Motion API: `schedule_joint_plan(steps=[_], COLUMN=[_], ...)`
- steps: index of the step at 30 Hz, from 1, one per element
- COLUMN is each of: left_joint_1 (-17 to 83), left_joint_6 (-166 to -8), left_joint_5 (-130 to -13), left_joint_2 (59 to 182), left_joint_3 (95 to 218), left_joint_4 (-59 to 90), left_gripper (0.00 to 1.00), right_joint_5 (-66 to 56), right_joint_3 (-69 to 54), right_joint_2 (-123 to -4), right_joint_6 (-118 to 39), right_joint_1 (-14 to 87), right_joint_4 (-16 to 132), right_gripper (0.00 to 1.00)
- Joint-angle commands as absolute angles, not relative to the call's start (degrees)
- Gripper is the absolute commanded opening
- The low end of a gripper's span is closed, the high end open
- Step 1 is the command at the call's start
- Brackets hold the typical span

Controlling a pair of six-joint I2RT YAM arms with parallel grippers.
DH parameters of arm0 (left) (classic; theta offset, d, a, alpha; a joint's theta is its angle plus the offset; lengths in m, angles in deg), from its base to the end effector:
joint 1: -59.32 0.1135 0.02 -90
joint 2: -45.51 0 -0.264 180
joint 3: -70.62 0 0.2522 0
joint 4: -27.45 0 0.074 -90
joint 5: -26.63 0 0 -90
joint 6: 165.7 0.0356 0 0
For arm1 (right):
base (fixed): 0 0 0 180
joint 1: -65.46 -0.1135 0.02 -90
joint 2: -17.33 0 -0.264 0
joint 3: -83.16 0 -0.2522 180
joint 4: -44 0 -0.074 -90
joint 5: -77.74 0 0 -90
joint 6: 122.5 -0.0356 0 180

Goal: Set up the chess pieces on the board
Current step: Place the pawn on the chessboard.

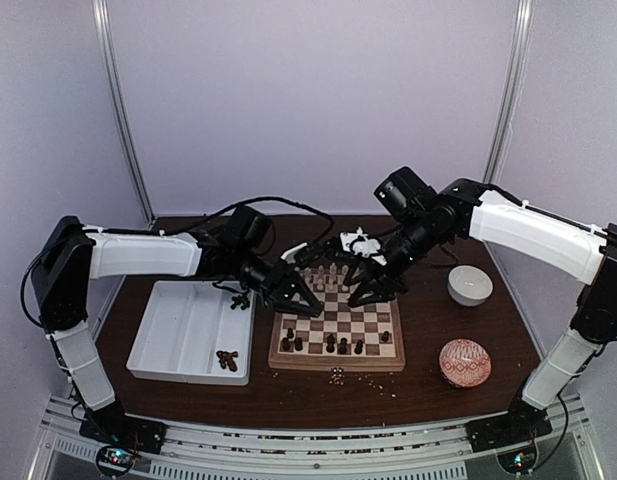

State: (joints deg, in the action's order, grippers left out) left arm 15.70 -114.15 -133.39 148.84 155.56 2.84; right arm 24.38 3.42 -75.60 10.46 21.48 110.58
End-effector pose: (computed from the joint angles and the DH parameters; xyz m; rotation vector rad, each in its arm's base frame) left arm 0.2543 -0.2886 0.2321 -0.7761 -2.1888 1.8080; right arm 0.2271 0.2487 0.3212 -1.8802 1.6534 0.8317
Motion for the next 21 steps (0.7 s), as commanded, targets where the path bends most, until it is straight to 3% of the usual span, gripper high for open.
schedule_joint_plan(steps=[1,3,7,11,21], left_joint_1=[15.2,15.3,15.0,14.9,14.0], left_joint_6=[-111.3,-108.1,-96.4,-94.5,-87.1], left_joint_5=[-137.2,-134.4,-116.4,-100.6,-80.6], left_joint_2=[149.2,149.4,150.7,150.6,151.7], left_joint_3=[159.1,160.6,167.2,163.5,148.3], left_joint_4=[5.1,3.1,-6.4,2.0,24.2], left_gripper=[0.07,0.07,0.08,0.07,0.09], right_joint_5=[29.6,29.6,28.8,29.2,29.7], right_joint_3=[6.9,7.3,5.8,2.3,-4.7], right_joint_2=[-75.9,-76.0,-74.6,-72.7,-68.6], right_joint_6=[11.6,11.4,10.7,7.3,3.8], right_joint_1=[21.0,21.0,22.5,25.6,29.7], right_joint_4=[110.3,110.8,111.2,109.0,108.4], right_gripper=[0.49,0.49,0.49,0.49,0.49])
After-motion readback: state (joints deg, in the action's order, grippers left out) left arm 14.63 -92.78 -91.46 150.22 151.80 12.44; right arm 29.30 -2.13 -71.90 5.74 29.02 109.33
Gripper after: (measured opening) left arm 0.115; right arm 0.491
